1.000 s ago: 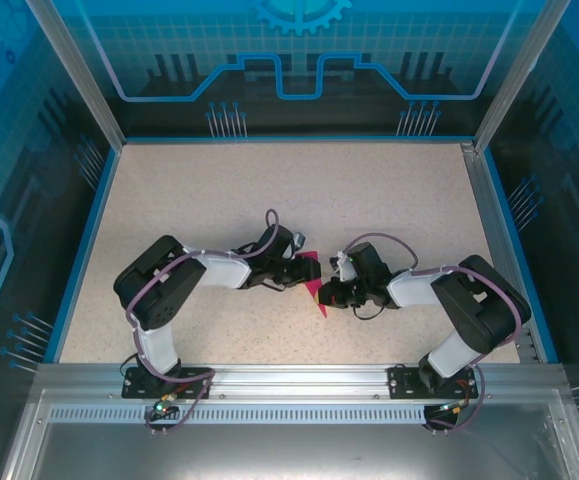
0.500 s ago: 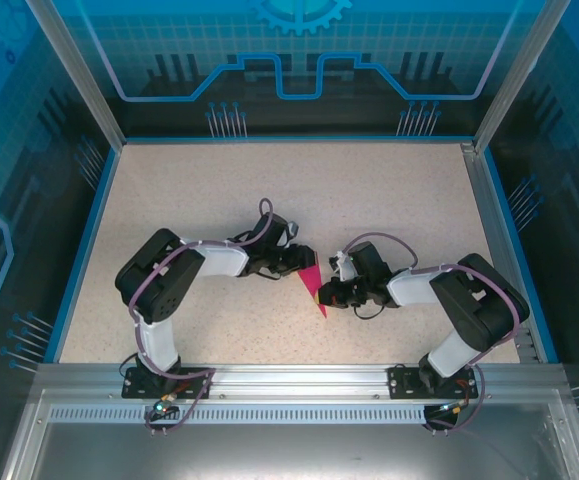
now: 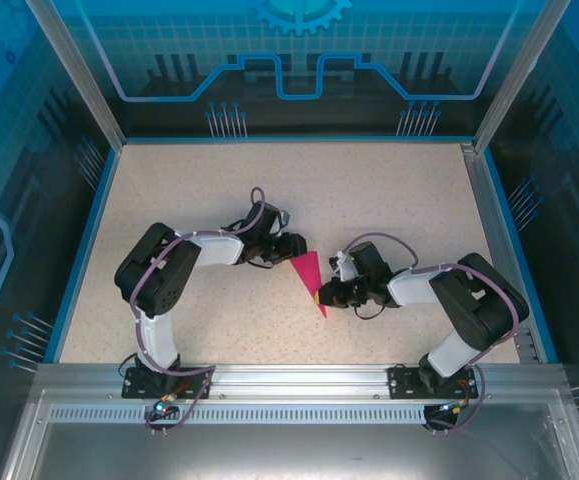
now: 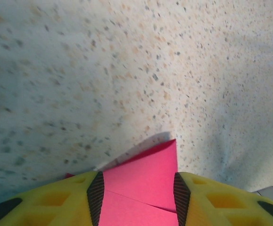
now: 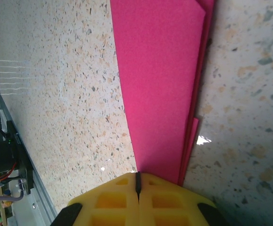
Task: Fold a paper plane with a square sheet of paper (pick it up from the middle)
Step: Fold the wing for the fifth time at the center of the table.
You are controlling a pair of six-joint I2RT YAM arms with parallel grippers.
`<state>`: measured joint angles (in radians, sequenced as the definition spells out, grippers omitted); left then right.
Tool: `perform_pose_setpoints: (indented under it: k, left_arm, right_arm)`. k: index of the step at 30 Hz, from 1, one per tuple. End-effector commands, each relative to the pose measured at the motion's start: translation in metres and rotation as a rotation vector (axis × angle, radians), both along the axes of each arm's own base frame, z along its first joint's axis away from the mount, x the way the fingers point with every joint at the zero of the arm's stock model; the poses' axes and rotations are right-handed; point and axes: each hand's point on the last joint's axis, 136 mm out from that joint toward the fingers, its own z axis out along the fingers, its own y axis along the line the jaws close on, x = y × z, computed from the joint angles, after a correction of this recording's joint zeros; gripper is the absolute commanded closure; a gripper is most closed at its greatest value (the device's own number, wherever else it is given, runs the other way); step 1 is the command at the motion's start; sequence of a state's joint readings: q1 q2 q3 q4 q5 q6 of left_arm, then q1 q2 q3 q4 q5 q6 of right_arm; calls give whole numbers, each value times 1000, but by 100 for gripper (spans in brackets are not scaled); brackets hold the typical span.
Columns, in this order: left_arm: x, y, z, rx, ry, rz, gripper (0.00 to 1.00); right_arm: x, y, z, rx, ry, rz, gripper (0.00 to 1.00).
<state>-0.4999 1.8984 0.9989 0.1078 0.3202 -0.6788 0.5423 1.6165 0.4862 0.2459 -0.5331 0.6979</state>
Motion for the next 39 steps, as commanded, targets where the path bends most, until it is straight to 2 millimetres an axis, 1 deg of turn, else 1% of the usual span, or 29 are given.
perform_pose_setpoints:
  k: [1, 4, 7, 10, 14, 17, 19, 23, 29, 34, 39]
  left_arm:
    - [17, 18, 8, 68, -26, 6, 52]
    - [23, 20, 29, 75, -75, -2, 51]
    - [17, 17, 56, 30, -133, -12, 51]
    - [1, 10, 74, 6, -163, -40, 51]
    - [-29, -10, 77, -13, -167, -103, 54]
    - [-48, -28, 69, -36, -141, -159, 57]
    - [-55, -36, 57, -37, -115, -172, 58]
    - [-61, -44, 35, -60, -62, -179, 59]
    - [-59, -44, 4, -35, -14, -162, 59]
    - [-59, -34, -19, 34, 31, -119, 60]
    - [-63, -30, -33, 63, 64, -118, 61]
  right_arm:
    - [-47, -46, -59, -238, 203, -21, 100]
    - [-46, -45, -59, -240, 203, -21, 100]
    - [-45, -44, -60, -237, 208, -30, 100]
    - [-44, -43, -59, -227, 205, -36, 99]
    - [-40, -41, -55, -221, 194, -38, 98]
    - [-38, -40, -51, -213, 188, -40, 98]
    - [-37, -38, -48, -205, 176, -40, 98]
    - [-34, -37, -42, -197, 162, -44, 97]
    - [-28, -30, -29, -147, 141, -48, 95]
    - [-21, -14, -1, -84, 87, -7, 94]
    - [-16, 1, 23, -37, 44, 39, 92]
